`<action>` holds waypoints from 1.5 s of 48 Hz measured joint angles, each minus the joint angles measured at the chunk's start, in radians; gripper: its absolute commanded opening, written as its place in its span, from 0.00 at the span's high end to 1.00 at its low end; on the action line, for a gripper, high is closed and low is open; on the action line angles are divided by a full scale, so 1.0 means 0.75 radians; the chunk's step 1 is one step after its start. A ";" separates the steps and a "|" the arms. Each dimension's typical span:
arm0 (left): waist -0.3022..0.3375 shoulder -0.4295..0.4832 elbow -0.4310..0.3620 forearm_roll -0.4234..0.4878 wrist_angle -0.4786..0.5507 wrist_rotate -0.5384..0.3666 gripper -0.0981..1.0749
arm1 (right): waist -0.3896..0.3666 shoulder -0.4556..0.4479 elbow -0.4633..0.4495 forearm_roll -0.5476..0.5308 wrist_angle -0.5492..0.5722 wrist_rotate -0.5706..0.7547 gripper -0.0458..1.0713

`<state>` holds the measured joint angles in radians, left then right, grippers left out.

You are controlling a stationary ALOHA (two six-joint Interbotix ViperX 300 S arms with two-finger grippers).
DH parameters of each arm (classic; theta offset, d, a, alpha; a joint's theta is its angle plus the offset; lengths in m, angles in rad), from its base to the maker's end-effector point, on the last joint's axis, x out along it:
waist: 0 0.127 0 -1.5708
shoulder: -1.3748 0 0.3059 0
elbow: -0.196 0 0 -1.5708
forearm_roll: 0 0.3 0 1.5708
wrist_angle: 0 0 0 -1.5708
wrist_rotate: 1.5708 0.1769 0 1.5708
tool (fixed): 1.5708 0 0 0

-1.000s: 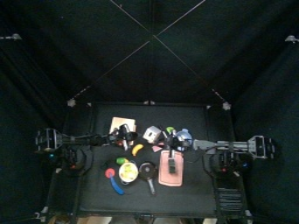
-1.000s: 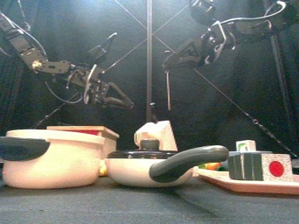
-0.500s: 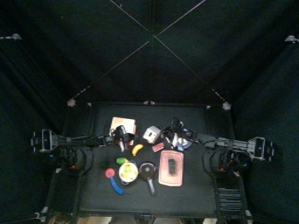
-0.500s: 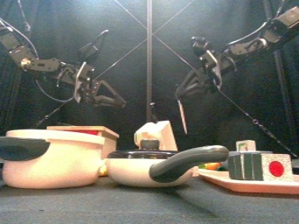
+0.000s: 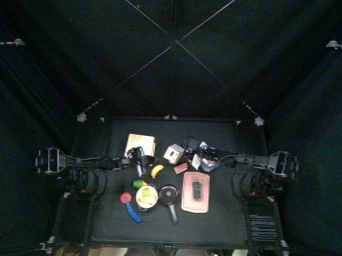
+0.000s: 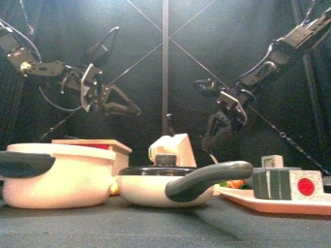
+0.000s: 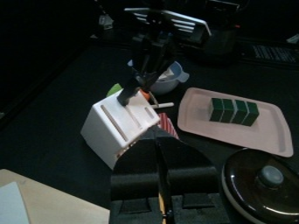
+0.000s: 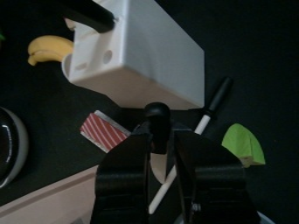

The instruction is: Drop pairing knife

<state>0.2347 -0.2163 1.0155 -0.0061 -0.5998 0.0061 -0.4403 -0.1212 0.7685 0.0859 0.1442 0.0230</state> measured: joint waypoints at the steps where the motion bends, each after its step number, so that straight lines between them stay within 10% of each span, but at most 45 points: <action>1: 0.000 0.000 0.000 0.000 0.000 0.000 0.81 | -0.004 0.006 -0.002 0.000 0.000 0.000 0.55; 29: 0.000 -0.014 0.000 0.000 0.000 0.000 0.81 | -0.041 0.082 -0.053 0.000 0.000 0.000 0.24; 72: 0.000 -0.027 0.008 0.000 0.000 0.000 0.81 | -0.039 0.082 -0.057 -0.035 0.014 0.000 0.23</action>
<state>0.2347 -0.2362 1.0216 -0.0061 -0.5998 0.0061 -0.4694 -0.0598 0.7256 0.0598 0.1549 0.0230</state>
